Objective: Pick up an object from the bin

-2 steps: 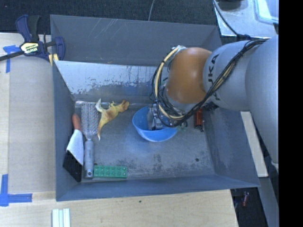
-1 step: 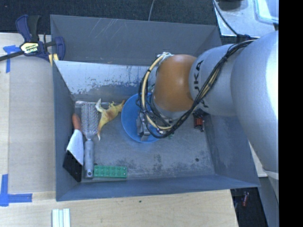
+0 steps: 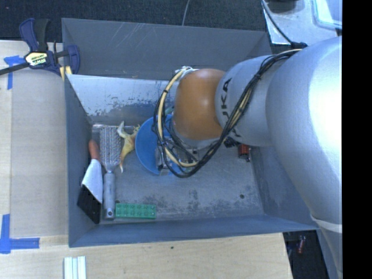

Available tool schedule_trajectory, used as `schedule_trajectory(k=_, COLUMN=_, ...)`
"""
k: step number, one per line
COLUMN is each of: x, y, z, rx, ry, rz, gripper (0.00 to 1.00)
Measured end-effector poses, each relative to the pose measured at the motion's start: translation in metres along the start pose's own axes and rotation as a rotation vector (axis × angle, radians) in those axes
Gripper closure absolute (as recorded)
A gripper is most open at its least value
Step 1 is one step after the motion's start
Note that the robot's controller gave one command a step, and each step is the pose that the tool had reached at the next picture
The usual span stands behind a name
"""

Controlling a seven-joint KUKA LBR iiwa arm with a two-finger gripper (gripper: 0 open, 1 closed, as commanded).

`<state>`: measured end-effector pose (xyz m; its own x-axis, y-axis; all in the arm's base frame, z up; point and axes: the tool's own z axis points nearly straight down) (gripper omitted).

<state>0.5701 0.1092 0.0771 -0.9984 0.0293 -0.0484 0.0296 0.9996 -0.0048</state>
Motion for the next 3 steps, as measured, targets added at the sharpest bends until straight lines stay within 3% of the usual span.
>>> schedule_trajectory(k=1, x=-0.009, y=-0.003, z=-0.009, rx=-0.002, ry=0.008, rz=-0.025, gripper=1.00)
schedule_trajectory(k=2, x=-0.024, y=-0.063, z=-0.126, rx=-0.002, ry=-0.004, rz=-0.169, gripper=0.00)
schedule_trajectory(k=3, x=-0.022, y=-0.060, z=-0.121, rx=-0.003, ry=0.005, rz=-0.172, gripper=0.00)
